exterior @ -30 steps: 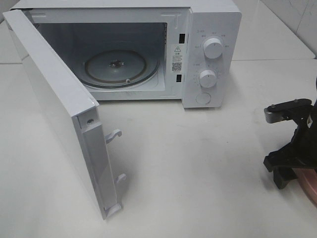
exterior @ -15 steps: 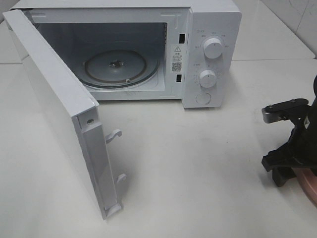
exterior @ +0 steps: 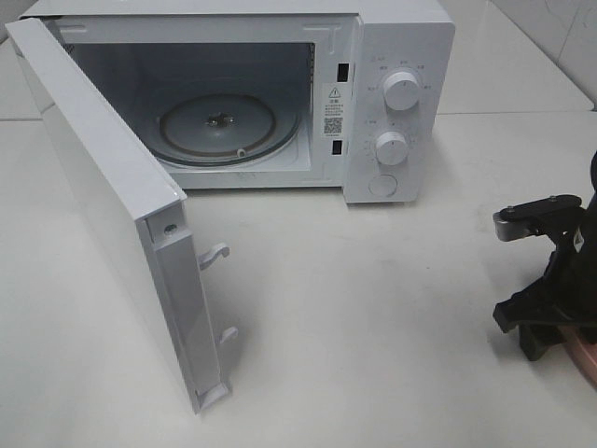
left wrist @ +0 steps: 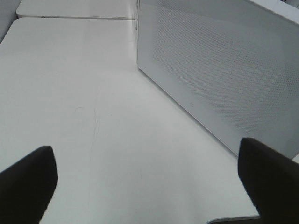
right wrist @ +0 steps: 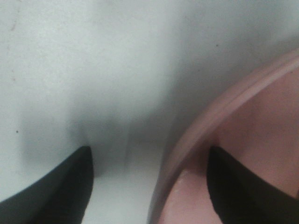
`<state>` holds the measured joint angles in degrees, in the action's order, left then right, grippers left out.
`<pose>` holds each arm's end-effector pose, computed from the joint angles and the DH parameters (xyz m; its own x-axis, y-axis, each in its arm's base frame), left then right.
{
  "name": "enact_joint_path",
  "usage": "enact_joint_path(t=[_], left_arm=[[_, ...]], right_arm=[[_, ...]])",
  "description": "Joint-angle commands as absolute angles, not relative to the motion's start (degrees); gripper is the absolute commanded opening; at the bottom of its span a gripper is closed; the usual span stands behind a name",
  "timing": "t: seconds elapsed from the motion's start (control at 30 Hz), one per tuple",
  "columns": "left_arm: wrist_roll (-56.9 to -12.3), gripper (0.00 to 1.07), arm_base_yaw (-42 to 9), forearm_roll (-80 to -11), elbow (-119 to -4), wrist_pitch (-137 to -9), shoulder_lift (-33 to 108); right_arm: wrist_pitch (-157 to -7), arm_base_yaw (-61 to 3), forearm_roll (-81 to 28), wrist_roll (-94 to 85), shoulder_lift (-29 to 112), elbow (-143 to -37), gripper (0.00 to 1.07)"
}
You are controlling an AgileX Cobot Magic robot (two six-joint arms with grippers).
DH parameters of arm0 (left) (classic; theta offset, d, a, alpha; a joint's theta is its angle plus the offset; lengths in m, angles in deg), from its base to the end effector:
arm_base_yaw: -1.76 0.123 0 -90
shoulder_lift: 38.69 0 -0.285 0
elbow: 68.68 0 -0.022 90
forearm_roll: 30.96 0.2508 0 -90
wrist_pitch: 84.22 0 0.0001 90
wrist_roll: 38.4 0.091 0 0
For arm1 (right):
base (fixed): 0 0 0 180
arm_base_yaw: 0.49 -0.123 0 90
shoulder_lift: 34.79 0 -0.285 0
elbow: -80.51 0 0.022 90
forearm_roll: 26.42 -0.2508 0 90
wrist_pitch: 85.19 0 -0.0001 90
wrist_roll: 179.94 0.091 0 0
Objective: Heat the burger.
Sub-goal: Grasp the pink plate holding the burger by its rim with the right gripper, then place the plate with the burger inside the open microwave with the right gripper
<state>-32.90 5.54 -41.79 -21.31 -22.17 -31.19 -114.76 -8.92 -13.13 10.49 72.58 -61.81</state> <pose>-0.0088 -0.0157 0.2824 -0.4445 -0.0229 -0.8955 0.0861 0.9939 -0.0682 0.2550 0.0273 0.1121 -0.9807 -0.1660 -0.1029 -0.1541 0.9814 -0.1150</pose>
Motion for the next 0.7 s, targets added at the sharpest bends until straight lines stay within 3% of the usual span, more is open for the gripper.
enact_joint_path(t=[0.03, 0.1, 0.13, 0.17, 0.23, 0.27, 0.7], left_arm=[[-32.8, 0.99, 5.3, -41.7, -21.2, -22.9, -32.1], [-32.8, 0.99, 5.3, -41.7, -21.2, -22.9, -32.1], [-32.8, 0.99, 5.3, -41.7, -21.2, -22.9, -32.1], [-32.8, 0.99, 5.3, -41.7, -21.2, -22.9, -32.1], [-32.8, 0.99, 5.3, -41.7, -21.2, -22.9, -32.1], [-32.8, 0.99, 5.3, -41.7, -21.2, -22.9, -32.1], [-32.8, 0.99, 5.3, -41.7, -21.2, -22.9, -32.1]], right_arm=[[-115.2, -8.6, -11.1, 13.0, 73.3, -61.1, 0.53], [-115.8, -8.6, -9.2, 15.8, 73.3, -61.1, 0.34], [-115.8, -8.6, -9.2, 15.8, 73.3, -61.1, 0.34], [-116.4, -8.6, -7.7, 17.0, 73.3, -61.1, 0.20], [-116.9, -8.6, -7.0, 17.1, 73.3, -61.1, 0.14], [-117.3, -8.6, -7.0, 17.1, 73.3, -61.1, 0.03], [-119.6, -8.7, -6.8, 18.9, 72.0, -61.1, 0.00]])
